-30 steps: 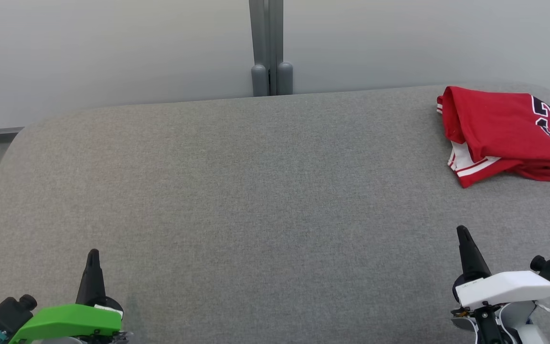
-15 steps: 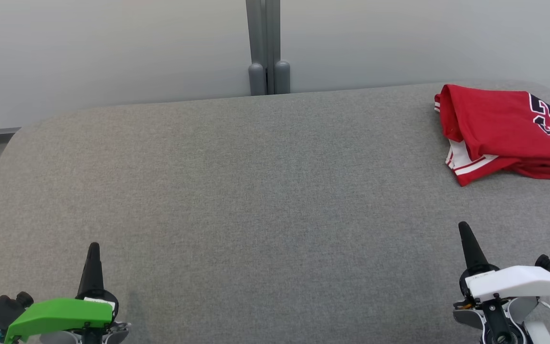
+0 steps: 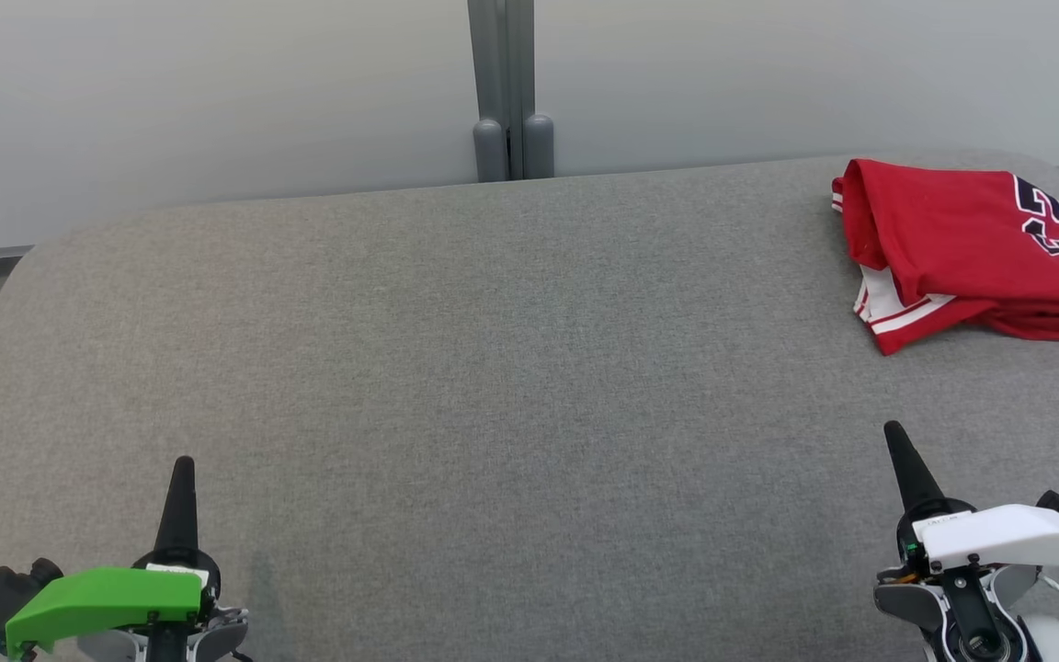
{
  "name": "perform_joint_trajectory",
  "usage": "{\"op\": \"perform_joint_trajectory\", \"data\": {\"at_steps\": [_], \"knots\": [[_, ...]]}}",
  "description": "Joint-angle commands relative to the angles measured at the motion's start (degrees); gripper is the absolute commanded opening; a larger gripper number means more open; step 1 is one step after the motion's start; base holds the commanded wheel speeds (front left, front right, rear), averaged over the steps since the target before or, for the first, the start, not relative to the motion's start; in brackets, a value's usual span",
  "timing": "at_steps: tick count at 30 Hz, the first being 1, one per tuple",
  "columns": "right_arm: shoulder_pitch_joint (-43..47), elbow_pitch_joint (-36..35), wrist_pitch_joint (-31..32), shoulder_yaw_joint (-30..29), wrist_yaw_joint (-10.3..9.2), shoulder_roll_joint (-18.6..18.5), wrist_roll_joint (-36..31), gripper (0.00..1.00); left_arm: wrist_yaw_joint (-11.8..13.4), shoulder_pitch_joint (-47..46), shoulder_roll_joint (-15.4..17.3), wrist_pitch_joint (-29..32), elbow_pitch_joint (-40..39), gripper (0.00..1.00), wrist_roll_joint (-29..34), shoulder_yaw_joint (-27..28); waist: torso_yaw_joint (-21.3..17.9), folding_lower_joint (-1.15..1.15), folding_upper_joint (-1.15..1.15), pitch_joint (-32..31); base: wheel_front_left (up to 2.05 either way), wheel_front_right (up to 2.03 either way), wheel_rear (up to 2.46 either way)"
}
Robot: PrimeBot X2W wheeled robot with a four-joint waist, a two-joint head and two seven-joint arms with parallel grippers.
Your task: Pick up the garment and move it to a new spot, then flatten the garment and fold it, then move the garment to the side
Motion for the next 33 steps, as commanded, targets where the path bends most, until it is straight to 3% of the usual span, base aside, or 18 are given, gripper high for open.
{"op": "perform_joint_trajectory", "data": {"at_steps": [1, 33], "knots": [[-1.3, -0.2, 0.4, -0.3, 0.03, -0.2, 1.6, 0.0, -0.2, -1.6, 0.1, 0.4, -0.6, 0.0, -1.7, 0.4, 0.0, 0.0, 0.0, 0.0, 0.0, 0.0, 0.0], [-2.7, 0.4, 4.4, -2.0, 0.03, -0.1, 16.0, 0.0, -0.6, -2.8, -0.1, 4.2, -0.8, 0.0, -15.9, 0.9, -0.9, 0.0, 0.0, 0.5, 0.0, 0.0, 0.0]]}}
